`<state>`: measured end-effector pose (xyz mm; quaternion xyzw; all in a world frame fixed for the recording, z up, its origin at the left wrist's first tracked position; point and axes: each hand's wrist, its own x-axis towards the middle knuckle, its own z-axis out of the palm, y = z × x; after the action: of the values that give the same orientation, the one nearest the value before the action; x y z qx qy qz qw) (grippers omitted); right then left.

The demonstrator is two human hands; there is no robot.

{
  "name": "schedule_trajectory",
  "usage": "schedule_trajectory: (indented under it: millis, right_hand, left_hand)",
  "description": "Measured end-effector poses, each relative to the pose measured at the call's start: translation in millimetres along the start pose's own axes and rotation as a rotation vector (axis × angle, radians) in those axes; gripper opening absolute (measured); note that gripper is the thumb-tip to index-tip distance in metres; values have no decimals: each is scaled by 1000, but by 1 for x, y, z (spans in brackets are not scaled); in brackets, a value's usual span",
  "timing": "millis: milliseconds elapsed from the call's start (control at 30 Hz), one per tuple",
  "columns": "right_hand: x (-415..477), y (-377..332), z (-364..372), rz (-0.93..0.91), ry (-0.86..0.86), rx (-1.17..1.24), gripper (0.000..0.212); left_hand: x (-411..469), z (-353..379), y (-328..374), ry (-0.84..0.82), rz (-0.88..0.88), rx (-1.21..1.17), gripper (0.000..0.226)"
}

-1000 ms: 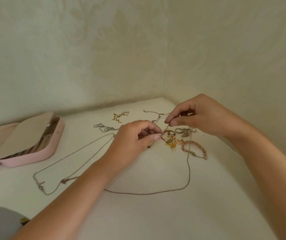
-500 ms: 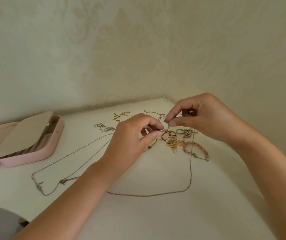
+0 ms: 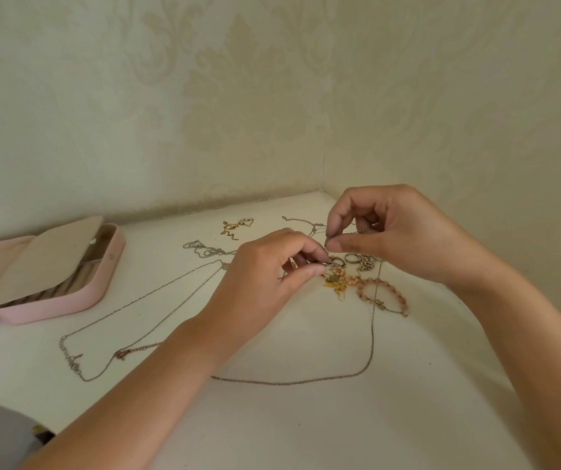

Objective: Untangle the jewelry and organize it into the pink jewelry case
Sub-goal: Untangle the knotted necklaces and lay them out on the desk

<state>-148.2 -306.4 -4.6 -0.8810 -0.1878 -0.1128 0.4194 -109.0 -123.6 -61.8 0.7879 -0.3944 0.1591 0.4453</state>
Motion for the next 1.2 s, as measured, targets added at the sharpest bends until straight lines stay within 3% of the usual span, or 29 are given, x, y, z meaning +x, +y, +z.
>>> schedule_trajectory:
  millis: [400,1200]
  right_hand:
    - [-1,-1,-3,11,20,18,12]
    - [-2,1,-6,15,12,-25,14]
  left_hand:
    - [0,-1,-1,-27,-173,-102,10]
    - [1,-2,1,-53,-212,-157,14]
